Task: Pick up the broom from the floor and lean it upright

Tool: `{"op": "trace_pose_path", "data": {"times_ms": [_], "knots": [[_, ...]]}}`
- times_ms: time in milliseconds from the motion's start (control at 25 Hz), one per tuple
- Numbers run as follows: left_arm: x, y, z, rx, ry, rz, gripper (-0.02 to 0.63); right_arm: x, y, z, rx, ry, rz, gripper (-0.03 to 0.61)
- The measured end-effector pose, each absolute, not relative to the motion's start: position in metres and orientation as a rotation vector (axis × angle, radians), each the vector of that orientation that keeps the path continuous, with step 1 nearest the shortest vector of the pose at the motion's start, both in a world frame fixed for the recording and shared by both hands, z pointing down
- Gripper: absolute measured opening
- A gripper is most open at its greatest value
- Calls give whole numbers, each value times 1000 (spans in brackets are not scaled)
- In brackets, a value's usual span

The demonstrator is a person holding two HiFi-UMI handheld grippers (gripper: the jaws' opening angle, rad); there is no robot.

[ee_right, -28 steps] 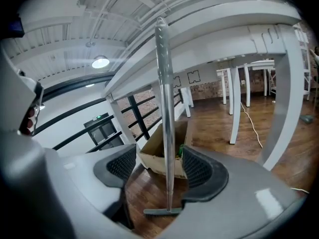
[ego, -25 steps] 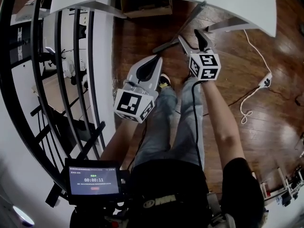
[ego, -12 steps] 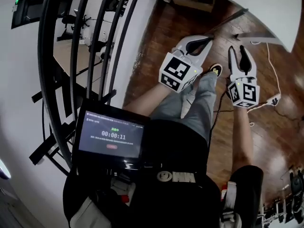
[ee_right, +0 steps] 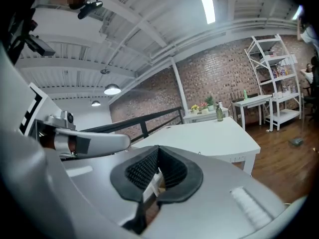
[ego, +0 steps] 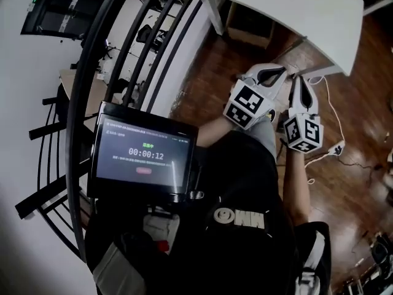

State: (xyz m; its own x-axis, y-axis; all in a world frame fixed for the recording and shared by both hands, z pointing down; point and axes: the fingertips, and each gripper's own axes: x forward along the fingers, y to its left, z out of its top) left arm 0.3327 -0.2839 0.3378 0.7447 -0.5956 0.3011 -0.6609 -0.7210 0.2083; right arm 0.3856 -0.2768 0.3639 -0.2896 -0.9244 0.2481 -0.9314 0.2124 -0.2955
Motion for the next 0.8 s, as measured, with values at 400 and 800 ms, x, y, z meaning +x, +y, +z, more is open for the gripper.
{"op": "trace_pose_path", "data": {"times_ms": [400,800], "knots": [[327,-311,296,2705,-1047,230,11,361,-299,309,1820,-2579,447,8],[317,-307,292,2741,-1060,209,11,336,-304,311,1768,-2589,425,10]]}}
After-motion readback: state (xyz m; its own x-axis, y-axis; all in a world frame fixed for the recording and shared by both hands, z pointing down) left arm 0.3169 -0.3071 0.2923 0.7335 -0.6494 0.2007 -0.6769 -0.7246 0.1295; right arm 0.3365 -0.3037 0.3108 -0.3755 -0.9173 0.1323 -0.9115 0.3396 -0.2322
